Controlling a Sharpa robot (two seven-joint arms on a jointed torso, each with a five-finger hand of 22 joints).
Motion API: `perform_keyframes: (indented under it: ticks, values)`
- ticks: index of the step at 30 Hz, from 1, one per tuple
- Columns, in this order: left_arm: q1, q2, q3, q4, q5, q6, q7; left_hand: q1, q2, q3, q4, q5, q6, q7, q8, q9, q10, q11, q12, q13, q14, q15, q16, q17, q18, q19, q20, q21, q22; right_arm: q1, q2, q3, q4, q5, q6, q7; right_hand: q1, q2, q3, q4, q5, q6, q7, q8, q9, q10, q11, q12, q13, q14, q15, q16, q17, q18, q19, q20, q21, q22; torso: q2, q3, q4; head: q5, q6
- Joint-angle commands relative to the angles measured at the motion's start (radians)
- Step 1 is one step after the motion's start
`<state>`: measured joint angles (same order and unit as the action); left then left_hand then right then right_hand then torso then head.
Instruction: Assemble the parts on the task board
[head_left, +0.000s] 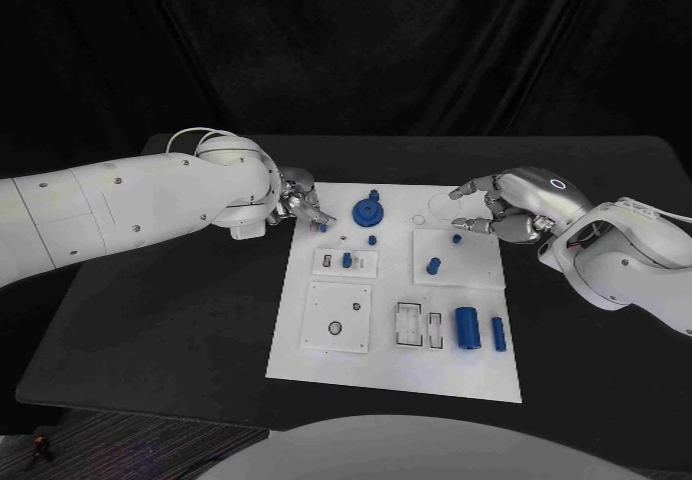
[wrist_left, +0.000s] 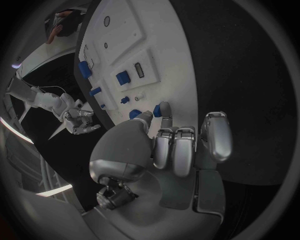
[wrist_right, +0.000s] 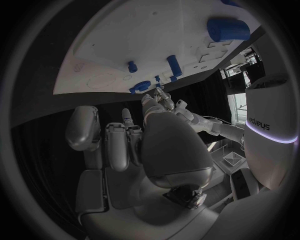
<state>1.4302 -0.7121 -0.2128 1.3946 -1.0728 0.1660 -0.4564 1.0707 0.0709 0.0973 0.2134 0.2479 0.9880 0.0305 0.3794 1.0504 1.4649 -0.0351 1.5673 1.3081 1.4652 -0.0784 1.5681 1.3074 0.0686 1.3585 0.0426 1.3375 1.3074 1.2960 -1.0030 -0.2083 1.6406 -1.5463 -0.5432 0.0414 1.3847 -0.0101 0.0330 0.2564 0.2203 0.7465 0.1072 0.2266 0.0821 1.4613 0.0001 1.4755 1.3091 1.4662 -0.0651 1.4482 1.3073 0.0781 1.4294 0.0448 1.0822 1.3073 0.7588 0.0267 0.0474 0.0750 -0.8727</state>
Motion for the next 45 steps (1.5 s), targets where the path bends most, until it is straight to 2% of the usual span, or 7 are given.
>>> perform_keyframes:
  ticks: [1,12,18,19,24,32,45]
  values:
    - [-0.002,0.001,0.000,0.002,0.001,0.007,0.011,0.015,-0.002,0.003,-0.011,0.013,0.006,-0.003,-0.005,0.002,0.106,0.000,0.003,0.263,0.106,0.003,0.003,0.263,0.006,-0.002,-0.003,-0.005,0.087,-0.003,0.001,0.001,0.000,-0.002,0.008,-0.012,0.002,0.008,-0.006,-0.003,0.004,0.003,0.001,0.002,-0.001,-0.001,0.007,-0.007,0.129,0.070,0.006,-0.005,0.129,0.014,-0.003,0.004,-0.006,0.140,0.001,-0.0003,0.0007,0.000,0.000]
    - [-0.003,-0.002,0.000,0.004,0.001,0.004,0.013,0.045,-0.003,0.035,-0.039,0.036,0.005,-0.007,-0.013,0.004,0.106,-0.003,0.003,0.263,0.106,0.001,0.003,0.263,0.006,-0.001,-0.005,-0.009,0.090,-0.004,0.002,0.001,-0.002,-0.002,0.009,-0.014,0.004,0.009,-0.005,-0.005,0.006,0.004,0.002,0.001,-0.002,-0.004,0.008,-0.010,0.125,0.068,0.006,-0.012,0.123,0.016,-0.006,0.004,-0.015,0.138,0.000,-0.0002,0.0010,0.002,0.000]
    - [-0.003,-0.004,0.000,0.005,0.001,0.004,0.014,0.067,-0.014,0.091,-0.071,0.084,0.002,-0.009,-0.022,0.005,0.106,-0.006,0.003,0.263,0.106,-0.002,0.003,0.263,0.006,0.001,-0.008,-0.012,0.093,-0.004,0.002,0.001,-0.002,-0.002,0.011,-0.015,0.005,0.010,-0.004,-0.006,0.007,0.004,0.002,0.001,-0.002,-0.005,0.008,-0.011,0.124,0.067,0.006,-0.016,0.119,0.016,-0.007,0.004,-0.020,0.137,0.001,-0.0006,0.0011,0.003,0.000]
    - [-0.003,-0.005,0.000,0.005,0.001,0.004,0.014,0.072,-0.022,0.120,-0.084,0.115,0.001,-0.009,-0.025,0.005,0.106,-0.006,0.003,0.263,0.106,-0.002,0.003,0.263,0.006,0.001,-0.009,-0.013,0.095,-0.004,0.002,0.001,-0.002,-0.002,0.012,-0.015,0.006,0.010,-0.004,-0.007,0.008,0.005,0.003,0.001,-0.002,-0.006,0.008,-0.012,0.123,0.066,0.007,-0.018,0.117,0.017,-0.008,0.005,-0.023,0.136,0.000,-0.0006,0.0010,0.004,0.000]
    - [-0.003,-0.007,0.000,0.006,0.001,0.002,0.014,0.067,-0.049,0.207,-0.114,0.156,0.000,-0.008,-0.030,0.010,0.106,-0.006,0.003,0.263,0.106,-0.002,0.003,0.263,0.006,0.002,-0.009,-0.018,0.098,-0.004,0.003,0.001,-0.003,-0.002,0.013,-0.016,0.007,0.011,-0.004,-0.007,0.009,0.005,0.003,0.001,-0.003,-0.006,0.009,-0.013,0.122,0.065,0.007,-0.020,0.114,0.018,-0.009,0.005,-0.028,0.135,0.000,-0.0002,0.0011,0.005,0.000]
    - [-0.003,-0.011,0.000,0.017,0.001,-0.021,0.032,0.039,-0.077,0.306,-0.143,0.168,0.003,-0.006,-0.031,0.020,0.106,-0.005,0.003,0.263,0.106,-0.001,0.003,0.263,0.006,0.004,-0.009,-0.021,0.104,-0.004,0.003,0.001,-0.003,-0.002,0.017,-0.019,0.009,0.012,-0.003,-0.009,0.011,0.005,0.003,0.000,-0.003,-0.009,0.009,-0.015,0.119,0.064,0.007,-0.024,0.111,0.019,-0.011,0.005,-0.033,0.133,0.001,-0.0003,0.0017,0.007,0.000]
    - [-0.003,-0.030,0.001,0.045,0.060,-0.029,0.032,0.020,-0.087,0.346,-0.152,0.178,0.010,-0.006,-0.031,0.022,0.106,-0.005,0.003,0.263,0.106,-0.002,0.003,0.263,0.006,0.003,-0.009,-0.025,0.105,-0.005,-0.001,0.001,0.000,-0.002,0.017,-0.024,0.014,0.014,-0.002,-0.013,0.014,0.004,0.002,-0.003,-0.005,-0.011,0.009,-0.018,0.115,0.062,0.007,-0.030,0.104,0.020,-0.013,0.006,-0.043,0.131,0.001,-0.0008,0.0015,0.005,0.000]
